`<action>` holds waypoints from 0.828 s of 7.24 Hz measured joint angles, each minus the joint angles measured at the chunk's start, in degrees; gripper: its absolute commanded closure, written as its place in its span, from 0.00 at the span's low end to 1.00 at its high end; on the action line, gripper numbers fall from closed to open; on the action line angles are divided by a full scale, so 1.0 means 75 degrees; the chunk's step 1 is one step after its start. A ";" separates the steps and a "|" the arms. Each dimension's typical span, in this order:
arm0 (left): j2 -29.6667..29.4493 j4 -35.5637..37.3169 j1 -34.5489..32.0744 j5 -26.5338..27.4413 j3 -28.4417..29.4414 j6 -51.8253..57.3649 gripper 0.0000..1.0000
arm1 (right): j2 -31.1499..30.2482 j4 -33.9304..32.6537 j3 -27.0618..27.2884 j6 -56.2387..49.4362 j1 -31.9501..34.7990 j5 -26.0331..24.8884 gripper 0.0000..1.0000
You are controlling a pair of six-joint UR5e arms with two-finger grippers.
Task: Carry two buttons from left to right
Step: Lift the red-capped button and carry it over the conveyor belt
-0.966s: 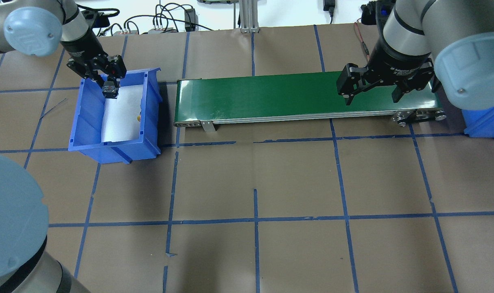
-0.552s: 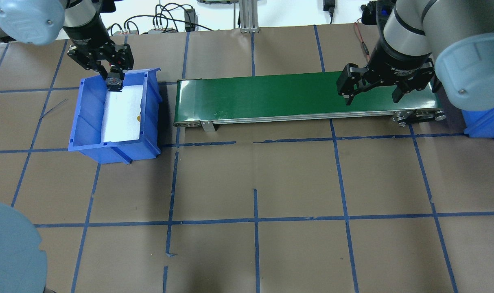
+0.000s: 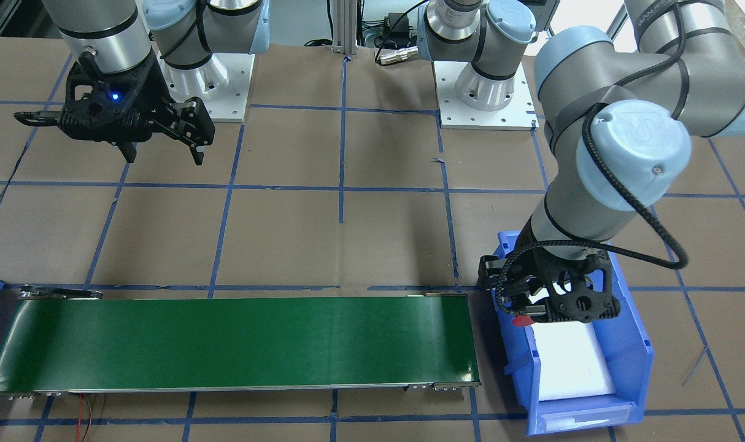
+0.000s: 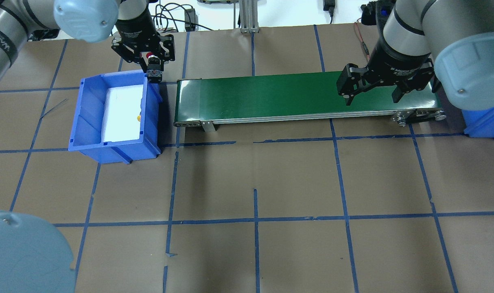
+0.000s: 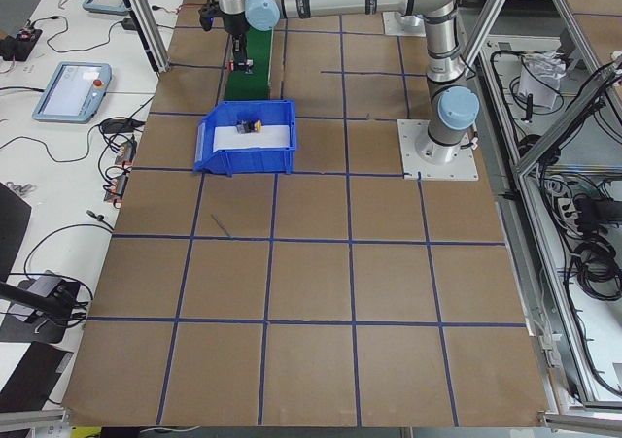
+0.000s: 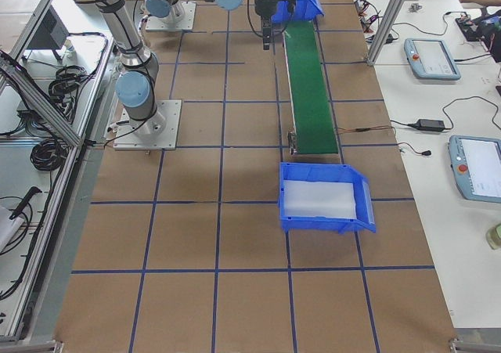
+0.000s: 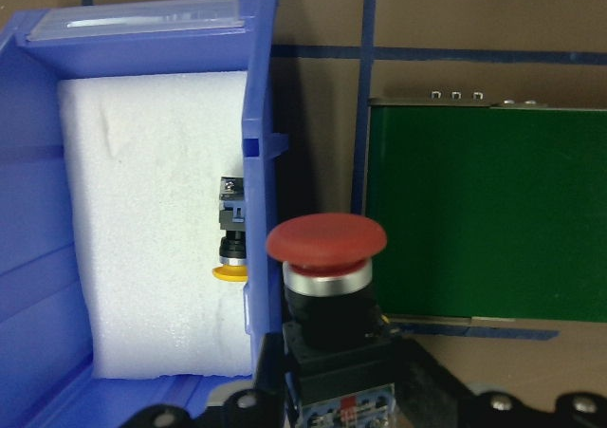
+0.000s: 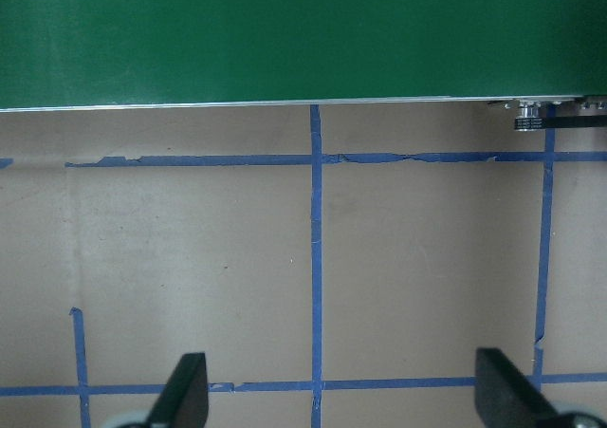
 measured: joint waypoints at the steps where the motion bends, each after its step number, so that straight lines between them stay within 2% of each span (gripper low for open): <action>1: -0.0185 0.0274 -0.0171 -0.0131 0.0011 -0.0186 0.83 | -0.0001 0.0000 0.0001 -0.0001 0.0000 -0.0004 0.00; 4: -0.0876 0.1302 -0.0618 -0.0327 0.0020 -0.0524 0.83 | -0.0002 0.0000 -0.0002 -0.0001 0.0000 -0.0006 0.00; 6: -0.1083 0.1636 -0.0712 -0.0537 -0.0005 -0.0575 0.83 | 0.0006 0.0000 0.0001 -0.0002 0.0000 -0.0007 0.00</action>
